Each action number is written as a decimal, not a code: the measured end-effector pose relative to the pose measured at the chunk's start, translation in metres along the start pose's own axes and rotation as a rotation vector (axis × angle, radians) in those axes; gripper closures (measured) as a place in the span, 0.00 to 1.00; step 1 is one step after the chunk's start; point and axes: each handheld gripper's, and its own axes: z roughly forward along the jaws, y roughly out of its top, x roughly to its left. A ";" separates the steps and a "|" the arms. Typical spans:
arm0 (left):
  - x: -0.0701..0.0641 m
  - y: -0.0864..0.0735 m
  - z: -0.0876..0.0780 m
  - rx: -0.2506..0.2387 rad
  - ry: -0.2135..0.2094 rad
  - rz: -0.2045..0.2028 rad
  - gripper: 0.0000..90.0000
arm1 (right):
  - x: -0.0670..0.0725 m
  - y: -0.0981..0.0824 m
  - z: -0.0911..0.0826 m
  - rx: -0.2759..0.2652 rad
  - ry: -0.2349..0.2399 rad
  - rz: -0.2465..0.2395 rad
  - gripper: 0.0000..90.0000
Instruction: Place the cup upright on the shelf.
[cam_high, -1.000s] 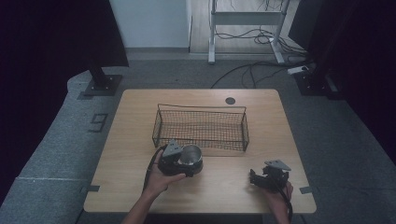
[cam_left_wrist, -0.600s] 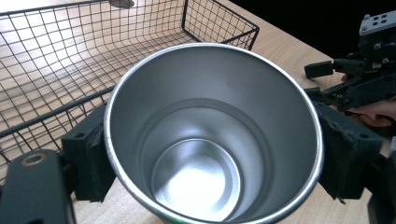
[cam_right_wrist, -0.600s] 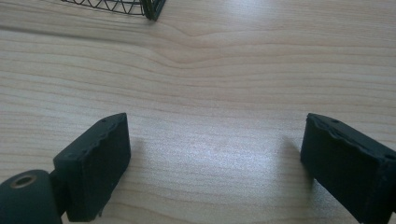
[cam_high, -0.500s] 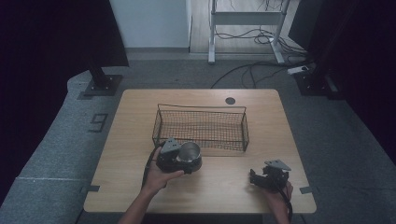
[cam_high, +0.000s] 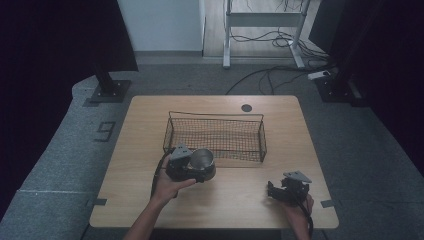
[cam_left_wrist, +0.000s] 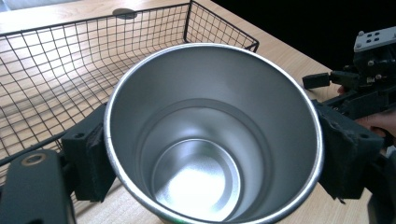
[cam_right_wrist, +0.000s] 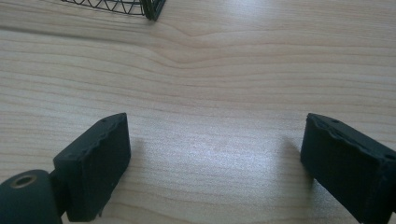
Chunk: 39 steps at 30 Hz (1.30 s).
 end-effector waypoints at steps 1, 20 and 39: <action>0.000 0.001 0.000 -0.002 0.002 0.002 0.16 | 0.000 0.000 0.000 0.000 0.000 0.000 0.09; 0.003 0.016 -0.004 -0.010 -0.007 0.001 0.16 | 0.000 0.000 0.000 0.000 0.000 0.001 0.09; 0.005 0.034 -0.004 -0.023 -0.010 0.002 0.16 | 0.000 0.000 0.000 -0.001 0.000 -0.001 0.09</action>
